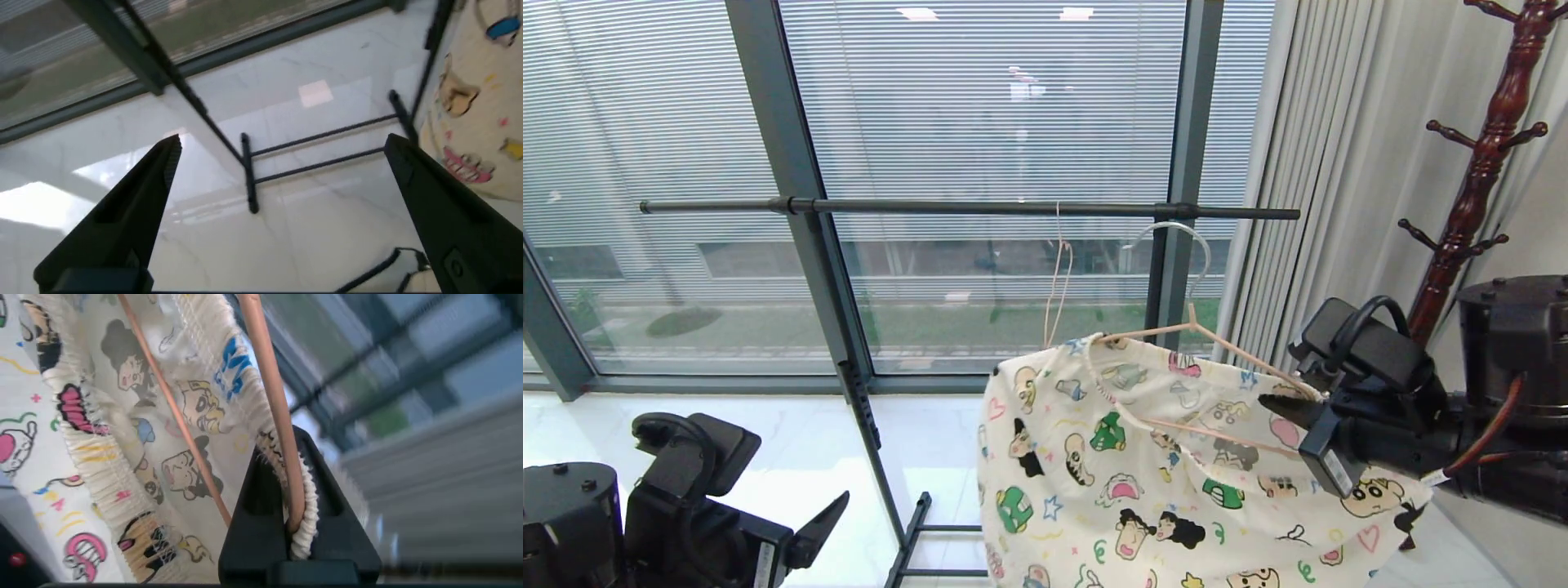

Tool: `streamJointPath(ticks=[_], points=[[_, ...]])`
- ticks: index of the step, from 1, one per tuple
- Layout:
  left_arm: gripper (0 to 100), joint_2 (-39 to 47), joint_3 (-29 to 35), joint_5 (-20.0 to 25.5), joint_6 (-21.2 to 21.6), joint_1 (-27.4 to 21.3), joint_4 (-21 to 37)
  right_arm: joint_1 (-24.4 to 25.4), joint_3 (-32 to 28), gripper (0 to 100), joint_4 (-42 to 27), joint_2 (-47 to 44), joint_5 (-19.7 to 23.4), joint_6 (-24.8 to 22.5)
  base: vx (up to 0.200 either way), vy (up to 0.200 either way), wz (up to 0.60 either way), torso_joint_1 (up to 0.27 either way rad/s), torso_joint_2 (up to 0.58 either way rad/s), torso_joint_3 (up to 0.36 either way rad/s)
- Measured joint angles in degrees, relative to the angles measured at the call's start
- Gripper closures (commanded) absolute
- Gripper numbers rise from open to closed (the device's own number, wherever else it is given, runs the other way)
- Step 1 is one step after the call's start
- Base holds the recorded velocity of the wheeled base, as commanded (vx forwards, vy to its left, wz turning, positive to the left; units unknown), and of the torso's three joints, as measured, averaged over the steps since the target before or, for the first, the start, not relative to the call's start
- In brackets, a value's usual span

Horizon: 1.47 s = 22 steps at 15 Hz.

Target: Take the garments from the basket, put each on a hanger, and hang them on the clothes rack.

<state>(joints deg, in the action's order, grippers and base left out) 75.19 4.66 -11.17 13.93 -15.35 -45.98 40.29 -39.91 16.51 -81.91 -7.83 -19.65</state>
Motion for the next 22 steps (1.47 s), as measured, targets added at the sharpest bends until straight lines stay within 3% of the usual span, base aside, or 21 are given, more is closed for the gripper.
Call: streamJointPath(ticks=[3,5,10,12,14,16,22], points=[[0,0.11,1.95,-5.06,0.07,1.77,-0.05,0.33,-1.43,100,-11.39,-1.41,-5.45,8.84,0.000,0.000,0.00,0.000,0.00,0.000],[0,-0.04,2.34,-5.61,0.12,2.36,-0.02,0.37,-4.24,100,-19.52,-2.79,-9.30,14.62,0.000,0.000,0.00,0.000,0.00,0.000],[0,-0.15,3.91,-5.78,0.21,2.76,-0.05,2.60,-17.14,100,-22.19,-11.25,-17.85,36.05,0.000,0.000,0.00,0.000,0.00,0.000],[0,-0.26,4.00,-5.80,0.21,2.78,-0.05,3.91,-21.64,100,-22.22,-14.95,-22.93,41.48,0.000,0.000,0.00,0.000,0.00,0.000],[0,-0.50,4.02,-5.78,0.18,2.71,-0.05,4.30,-23.89,100,-21.15,-17.54,-25.34,42.45,0.200,0.000,0.00,-0.002,0.00,0.002],[0,-0.63,4.02,-5.78,0.21,2.65,-0.05,4.39,-24.50,100,-17.94,-18.83,-25.48,42.42,0.200,0.000,0.00,0.002,0.00,0.000],[0,-0.72,3.85,-5.77,0.23,2.60,-0.07,4.08,-24.70,100,-16.82,-19.77,-26.19,42.40,0.200,0.000,0.00,0.002,0.00,0.003]])
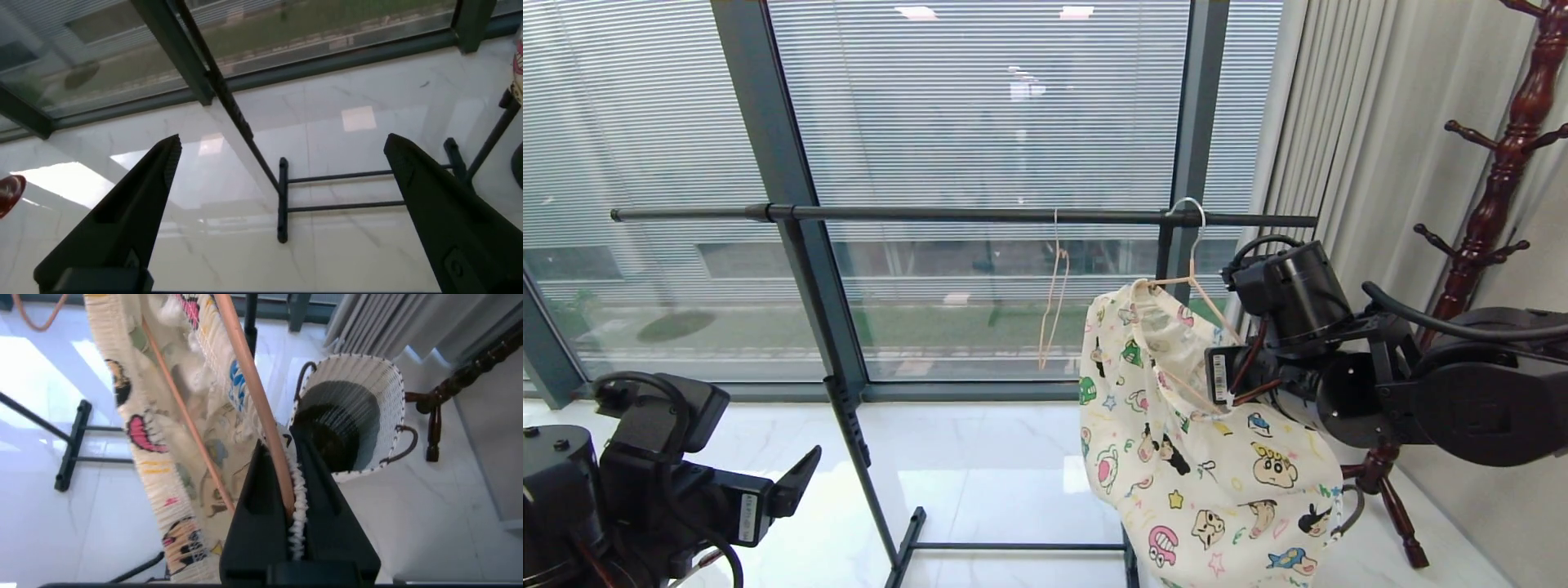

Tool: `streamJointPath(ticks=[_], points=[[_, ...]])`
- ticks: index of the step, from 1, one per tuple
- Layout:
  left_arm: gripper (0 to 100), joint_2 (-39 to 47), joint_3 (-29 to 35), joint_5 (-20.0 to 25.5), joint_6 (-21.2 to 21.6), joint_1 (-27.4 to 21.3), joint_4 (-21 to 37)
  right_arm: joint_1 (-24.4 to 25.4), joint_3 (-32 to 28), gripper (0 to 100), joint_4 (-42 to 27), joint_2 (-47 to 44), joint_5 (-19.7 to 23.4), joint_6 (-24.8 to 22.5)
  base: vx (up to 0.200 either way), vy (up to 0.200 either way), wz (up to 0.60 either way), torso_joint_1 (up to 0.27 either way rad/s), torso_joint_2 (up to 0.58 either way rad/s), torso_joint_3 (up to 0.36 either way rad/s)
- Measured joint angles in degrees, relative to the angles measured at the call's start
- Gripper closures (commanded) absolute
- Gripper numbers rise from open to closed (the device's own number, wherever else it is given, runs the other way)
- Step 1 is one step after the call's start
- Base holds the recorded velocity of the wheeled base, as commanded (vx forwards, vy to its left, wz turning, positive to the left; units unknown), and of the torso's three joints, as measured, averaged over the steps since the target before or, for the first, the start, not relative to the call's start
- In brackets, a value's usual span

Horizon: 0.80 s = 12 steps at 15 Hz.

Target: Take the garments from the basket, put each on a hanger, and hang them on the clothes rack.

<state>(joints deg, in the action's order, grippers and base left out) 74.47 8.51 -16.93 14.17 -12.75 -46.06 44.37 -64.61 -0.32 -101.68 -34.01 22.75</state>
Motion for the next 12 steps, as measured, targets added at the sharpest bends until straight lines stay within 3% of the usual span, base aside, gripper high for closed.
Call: streamJointPath(ticks=[9,12], points=[[0,0.02,-0.88,0.00,-0.10,0.00,0.00,0.22,-0.27,100,-0.01,-0.83,0.07,0.02,0.200,0.000,0.00,0.002,0.00,0.003],[0,0.06,-0.91,0.00,-0.02,0.00,0.02,0.27,-0.27,100,-0.01,-1.27,0.07,0.10,0.000,0.000,0.00,0.000,0.00,0.000]])
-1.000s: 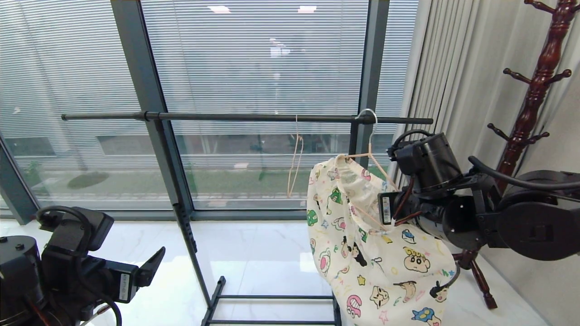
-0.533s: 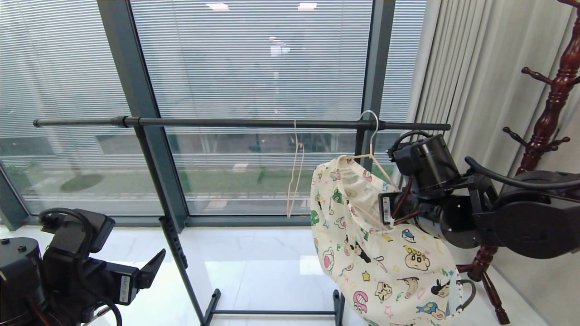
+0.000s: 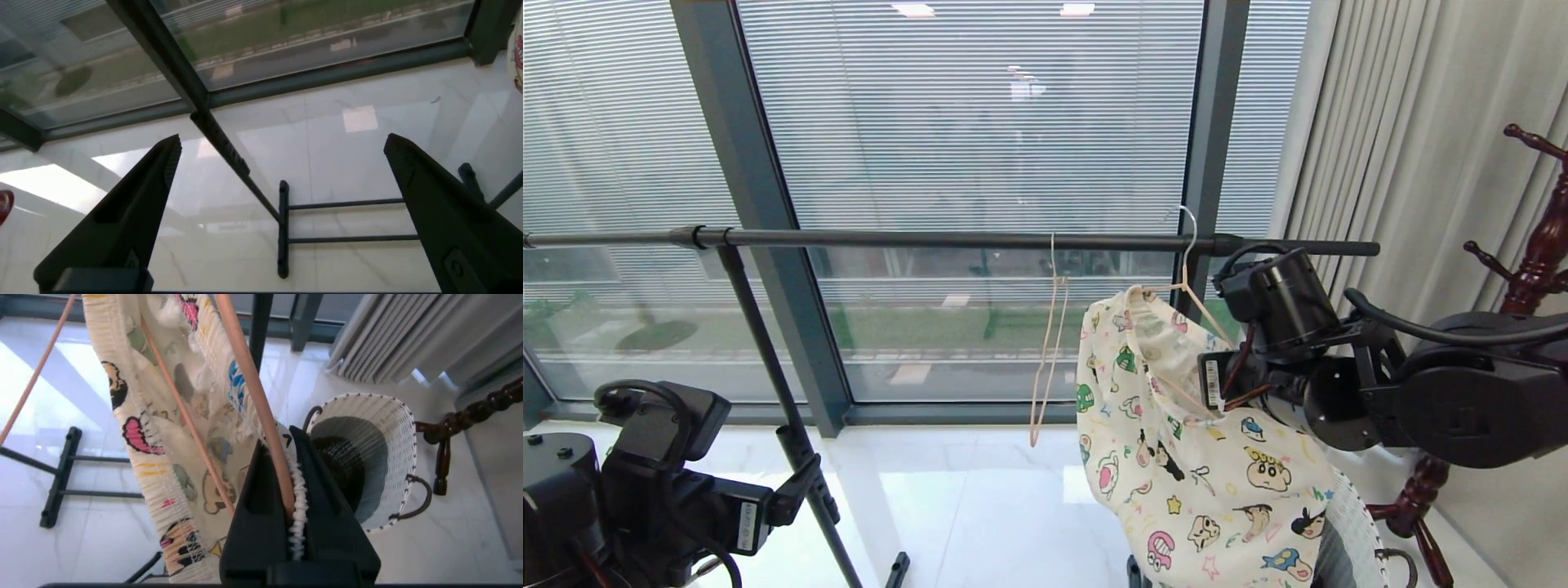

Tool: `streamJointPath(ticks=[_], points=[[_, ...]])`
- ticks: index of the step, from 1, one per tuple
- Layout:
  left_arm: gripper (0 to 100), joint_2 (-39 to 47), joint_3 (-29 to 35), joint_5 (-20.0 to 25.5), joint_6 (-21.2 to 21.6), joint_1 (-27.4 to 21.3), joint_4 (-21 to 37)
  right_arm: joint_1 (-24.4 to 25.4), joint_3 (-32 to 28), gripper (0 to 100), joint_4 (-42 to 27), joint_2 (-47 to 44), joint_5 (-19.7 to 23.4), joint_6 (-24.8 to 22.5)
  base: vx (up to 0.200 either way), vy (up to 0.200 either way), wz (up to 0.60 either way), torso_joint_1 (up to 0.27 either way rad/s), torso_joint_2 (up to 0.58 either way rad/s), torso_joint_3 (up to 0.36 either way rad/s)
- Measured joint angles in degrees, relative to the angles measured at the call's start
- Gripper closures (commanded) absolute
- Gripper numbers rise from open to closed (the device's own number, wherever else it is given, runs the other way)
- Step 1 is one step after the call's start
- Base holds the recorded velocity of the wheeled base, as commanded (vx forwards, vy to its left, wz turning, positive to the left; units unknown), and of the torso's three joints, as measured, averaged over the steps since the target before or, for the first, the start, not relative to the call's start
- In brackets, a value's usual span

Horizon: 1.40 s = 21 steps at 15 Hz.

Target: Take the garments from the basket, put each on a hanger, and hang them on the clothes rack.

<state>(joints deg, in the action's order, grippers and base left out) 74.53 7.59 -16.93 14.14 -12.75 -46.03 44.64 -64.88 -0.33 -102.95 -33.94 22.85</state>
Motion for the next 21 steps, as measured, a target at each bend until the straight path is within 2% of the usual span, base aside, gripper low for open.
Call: streamJointPath(ticks=[5,11,15,21], points=[[0,0.35,0.00,0.00,3.32,0.07,0.00,-0.90,0.13,100,0.62,-1.51,0.00,0.26,0.000,0.000,0.00,0.000,0.00,0.000],[0,1.23,-0.60,-0.01,3.54,1.32,0.11,-4.95,0.05,100,3.23,-4.13,0.39,-0.10,0.000,0.000,0.00,0.000,0.00,0.000],[0,1.76,-0.74,-0.04,3.54,1.40,0.09,-7.24,-0.15,100,7.69,-6.61,2.82,-3.47,0.000,0.000,0.00,0.000,0.00,0.000],[0,2.51,-1.07,-0.01,3.45,1.40,0.09,-8.40,-6.45,100,8.16,-11.52,3.62,-6.45,0.000,0.000,0.00,0.000,0.00,0.000]])
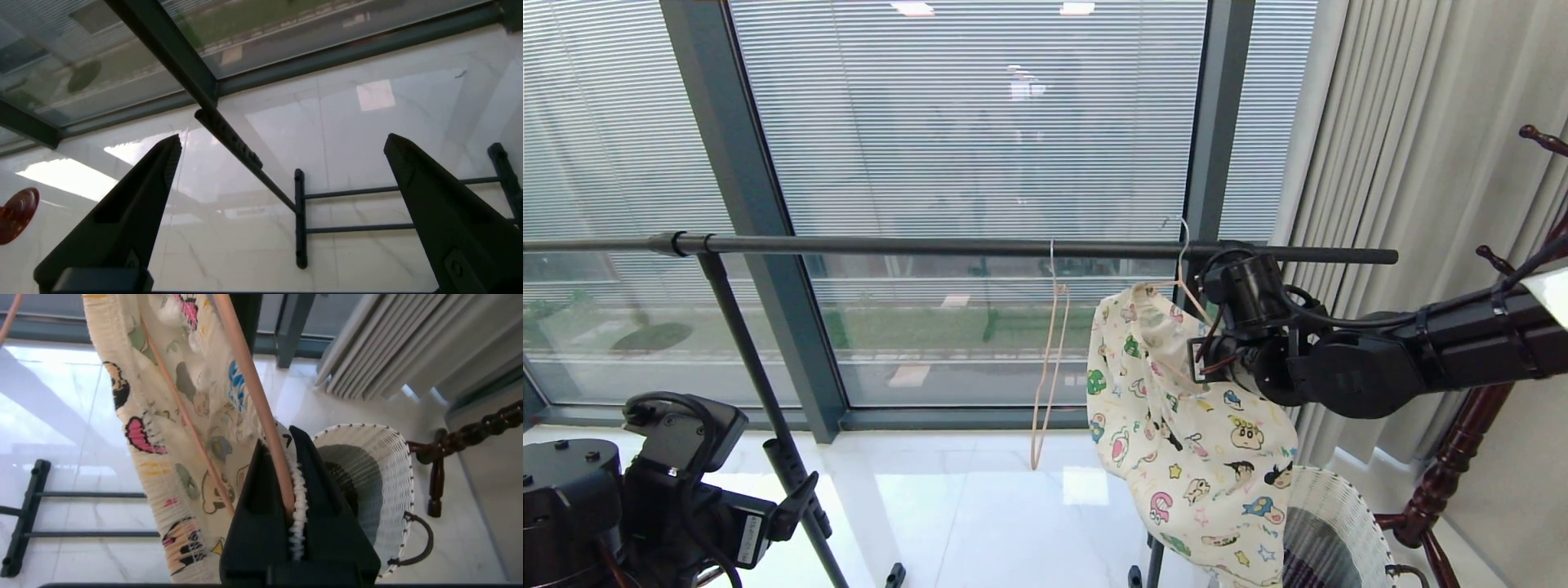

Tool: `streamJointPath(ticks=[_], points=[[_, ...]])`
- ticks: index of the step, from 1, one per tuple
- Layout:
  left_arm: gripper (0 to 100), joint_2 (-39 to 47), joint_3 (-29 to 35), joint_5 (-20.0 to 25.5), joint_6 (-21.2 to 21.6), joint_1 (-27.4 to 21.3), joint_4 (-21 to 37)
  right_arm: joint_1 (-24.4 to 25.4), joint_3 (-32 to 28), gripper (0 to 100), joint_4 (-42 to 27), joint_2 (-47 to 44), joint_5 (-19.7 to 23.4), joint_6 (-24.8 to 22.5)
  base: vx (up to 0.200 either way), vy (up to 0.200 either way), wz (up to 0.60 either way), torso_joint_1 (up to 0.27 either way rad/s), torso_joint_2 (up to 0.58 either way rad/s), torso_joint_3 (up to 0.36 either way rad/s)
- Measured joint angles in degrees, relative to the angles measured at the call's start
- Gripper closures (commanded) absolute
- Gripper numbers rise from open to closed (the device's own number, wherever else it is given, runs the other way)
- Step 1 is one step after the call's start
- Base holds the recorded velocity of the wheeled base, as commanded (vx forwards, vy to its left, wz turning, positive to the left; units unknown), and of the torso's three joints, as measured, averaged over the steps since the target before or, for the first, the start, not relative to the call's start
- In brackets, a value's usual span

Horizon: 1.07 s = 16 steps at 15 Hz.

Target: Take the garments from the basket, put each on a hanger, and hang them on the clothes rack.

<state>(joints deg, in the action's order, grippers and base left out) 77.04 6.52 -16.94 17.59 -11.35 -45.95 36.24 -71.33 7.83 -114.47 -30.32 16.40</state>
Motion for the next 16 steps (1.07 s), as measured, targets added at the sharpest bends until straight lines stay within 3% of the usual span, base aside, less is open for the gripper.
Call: streamJointPath(ticks=[11,12,16], points=[[0,0.22,-0.11,-0.02,0.00,0.00,0.00,0.28,-0.69,100,0.13,-3.58,0.00,0.38,0.000,0.000,0.00,0.000,0.00,0.000],[0,0.22,-0.11,-0.05,0.00,0.00,0.02,0.30,-0.69,0,0.05,-3.58,0.00,0.49,0.000,0.000,0.00,0.000,0.00,0.000],[0,0.02,-0.16,-0.07,-0.02,0.00,0.00,0.55,-0.26,0,-1.34,-1.16,-0.04,1.52,0.000,0.000,0.00,0.000,0.00,0.000]])
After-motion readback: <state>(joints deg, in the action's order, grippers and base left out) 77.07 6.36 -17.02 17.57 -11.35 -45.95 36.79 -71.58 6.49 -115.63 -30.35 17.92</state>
